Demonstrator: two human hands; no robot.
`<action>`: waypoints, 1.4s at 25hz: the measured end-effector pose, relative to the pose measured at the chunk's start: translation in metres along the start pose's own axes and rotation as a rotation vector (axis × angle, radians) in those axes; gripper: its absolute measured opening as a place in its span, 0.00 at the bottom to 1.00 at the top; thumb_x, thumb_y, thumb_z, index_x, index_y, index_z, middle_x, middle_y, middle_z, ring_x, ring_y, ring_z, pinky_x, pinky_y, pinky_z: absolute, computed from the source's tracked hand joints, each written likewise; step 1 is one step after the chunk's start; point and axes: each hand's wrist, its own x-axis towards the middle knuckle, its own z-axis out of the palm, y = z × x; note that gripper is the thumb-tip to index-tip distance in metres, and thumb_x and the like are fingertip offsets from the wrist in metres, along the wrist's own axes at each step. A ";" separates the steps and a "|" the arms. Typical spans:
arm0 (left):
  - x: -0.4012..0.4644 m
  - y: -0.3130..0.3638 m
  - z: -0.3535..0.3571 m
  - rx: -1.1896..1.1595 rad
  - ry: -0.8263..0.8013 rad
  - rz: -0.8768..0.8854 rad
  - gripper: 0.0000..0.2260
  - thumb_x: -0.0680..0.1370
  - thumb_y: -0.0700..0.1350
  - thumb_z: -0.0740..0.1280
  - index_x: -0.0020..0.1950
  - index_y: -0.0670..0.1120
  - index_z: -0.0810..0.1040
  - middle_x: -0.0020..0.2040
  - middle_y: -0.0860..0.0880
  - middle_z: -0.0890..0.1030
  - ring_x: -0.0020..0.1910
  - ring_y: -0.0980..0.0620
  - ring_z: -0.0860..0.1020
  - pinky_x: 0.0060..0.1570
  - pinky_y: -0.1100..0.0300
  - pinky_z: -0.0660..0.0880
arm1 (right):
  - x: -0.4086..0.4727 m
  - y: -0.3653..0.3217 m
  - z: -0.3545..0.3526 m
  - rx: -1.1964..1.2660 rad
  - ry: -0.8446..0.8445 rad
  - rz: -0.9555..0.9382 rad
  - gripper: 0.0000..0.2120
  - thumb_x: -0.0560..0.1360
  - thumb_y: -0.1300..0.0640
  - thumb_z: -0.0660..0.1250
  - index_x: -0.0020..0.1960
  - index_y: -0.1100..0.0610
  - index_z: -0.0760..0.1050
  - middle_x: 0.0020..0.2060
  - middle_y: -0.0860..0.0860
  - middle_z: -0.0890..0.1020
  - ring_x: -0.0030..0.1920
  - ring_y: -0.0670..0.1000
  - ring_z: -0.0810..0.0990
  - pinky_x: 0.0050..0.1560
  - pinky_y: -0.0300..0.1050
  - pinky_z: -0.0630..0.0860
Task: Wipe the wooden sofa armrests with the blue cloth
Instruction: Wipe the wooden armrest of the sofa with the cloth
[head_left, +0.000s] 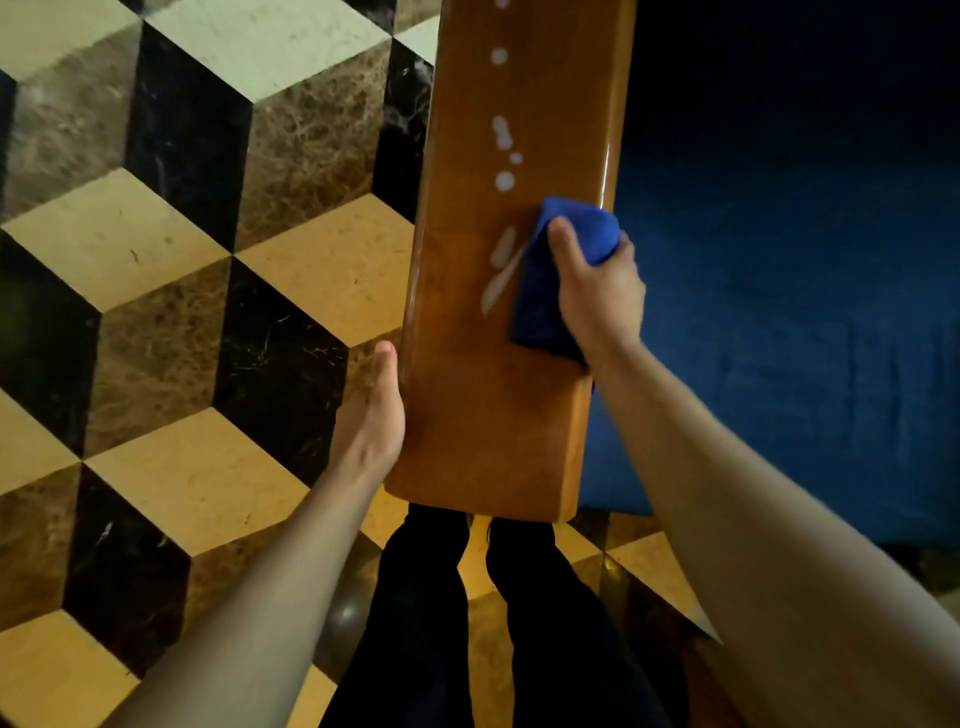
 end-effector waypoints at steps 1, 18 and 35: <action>0.003 -0.001 -0.002 0.009 -0.011 0.018 0.42 0.73 0.77 0.43 0.78 0.53 0.64 0.77 0.45 0.69 0.72 0.39 0.70 0.68 0.44 0.67 | 0.009 -0.003 -0.005 0.122 -0.047 0.041 0.45 0.64 0.25 0.66 0.72 0.51 0.72 0.60 0.49 0.84 0.58 0.50 0.84 0.61 0.48 0.80; 0.068 0.044 -0.052 -0.396 -0.346 -0.066 0.40 0.74 0.75 0.48 0.67 0.49 0.78 0.64 0.43 0.82 0.60 0.43 0.81 0.58 0.44 0.77 | -0.111 0.012 0.101 -1.045 -0.067 -0.842 0.44 0.76 0.29 0.59 0.83 0.52 0.55 0.84 0.55 0.48 0.83 0.64 0.42 0.80 0.69 0.45; 0.065 0.144 -0.033 -0.296 -0.396 0.179 0.38 0.75 0.72 0.49 0.68 0.47 0.77 0.62 0.45 0.82 0.60 0.42 0.80 0.63 0.45 0.75 | -0.090 0.004 0.061 -0.915 0.226 -0.295 0.47 0.72 0.20 0.51 0.83 0.43 0.46 0.84 0.54 0.45 0.83 0.62 0.42 0.80 0.66 0.46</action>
